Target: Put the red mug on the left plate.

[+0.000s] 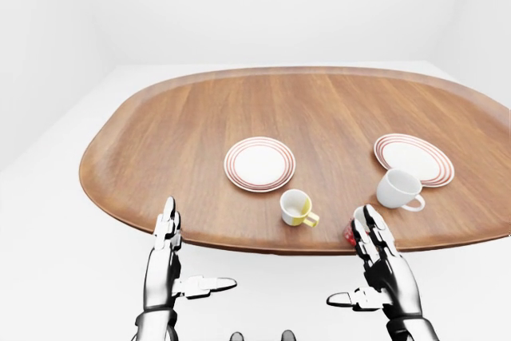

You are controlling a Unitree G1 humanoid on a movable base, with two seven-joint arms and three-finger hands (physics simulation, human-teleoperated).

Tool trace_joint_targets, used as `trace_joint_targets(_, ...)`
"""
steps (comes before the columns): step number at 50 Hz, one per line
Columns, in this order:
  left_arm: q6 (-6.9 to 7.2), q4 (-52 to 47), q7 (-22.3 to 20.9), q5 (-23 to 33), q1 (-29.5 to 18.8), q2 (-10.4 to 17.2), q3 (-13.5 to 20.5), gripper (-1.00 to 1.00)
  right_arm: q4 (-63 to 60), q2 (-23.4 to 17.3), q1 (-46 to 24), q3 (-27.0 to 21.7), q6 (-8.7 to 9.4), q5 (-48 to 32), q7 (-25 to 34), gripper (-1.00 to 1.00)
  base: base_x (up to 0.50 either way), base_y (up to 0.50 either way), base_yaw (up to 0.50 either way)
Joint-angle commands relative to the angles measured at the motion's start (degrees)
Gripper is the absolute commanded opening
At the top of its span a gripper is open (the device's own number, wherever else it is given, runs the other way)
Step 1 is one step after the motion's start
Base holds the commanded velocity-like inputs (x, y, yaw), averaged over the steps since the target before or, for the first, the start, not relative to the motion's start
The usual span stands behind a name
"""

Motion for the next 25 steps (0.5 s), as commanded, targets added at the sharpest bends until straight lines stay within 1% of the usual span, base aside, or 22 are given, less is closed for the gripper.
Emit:
trace_joint_targets(1,0.0,0.1,0.0,0.0,0.2,0.1,0.0,1.0,0.1,0.0,0.3,0.1,0.0,0.2,0.3,1.0,0.29,0.5,0.0)
trace_joint_targets(10,0.0,0.1,-0.1,0.0,0.4,0.1,-0.1,1.0,0.2,-0.1,0.3,0.4,0.0,0.2,0.6,1.0,0.29,0.5,0.0)
trace_joint_targets(12,0.0,0.1,-0.1,-0.1,0.6,0.1,-0.1,1.0,0.1,-0.5,0.6,0.8,0.0,1.1,1.5,1.0,0.32,0.2,0.0)
trace_joint_targets(21,0.0,0.2,0.0,0.0,0.6,0.1,-0.2,1.0,0.1,-0.3,0.7,0.6,0.0,0.7,1.2,1.0,0.33,0.16,0.0)
trace_joint_targets(25,0.0,0.2,0.0,0.0,0.6,0.1,-0.2,1.0,0.3,-0.2,0.5,0.6,0.0,0.2,1.0,1.0,0.5,0.18,0.0)
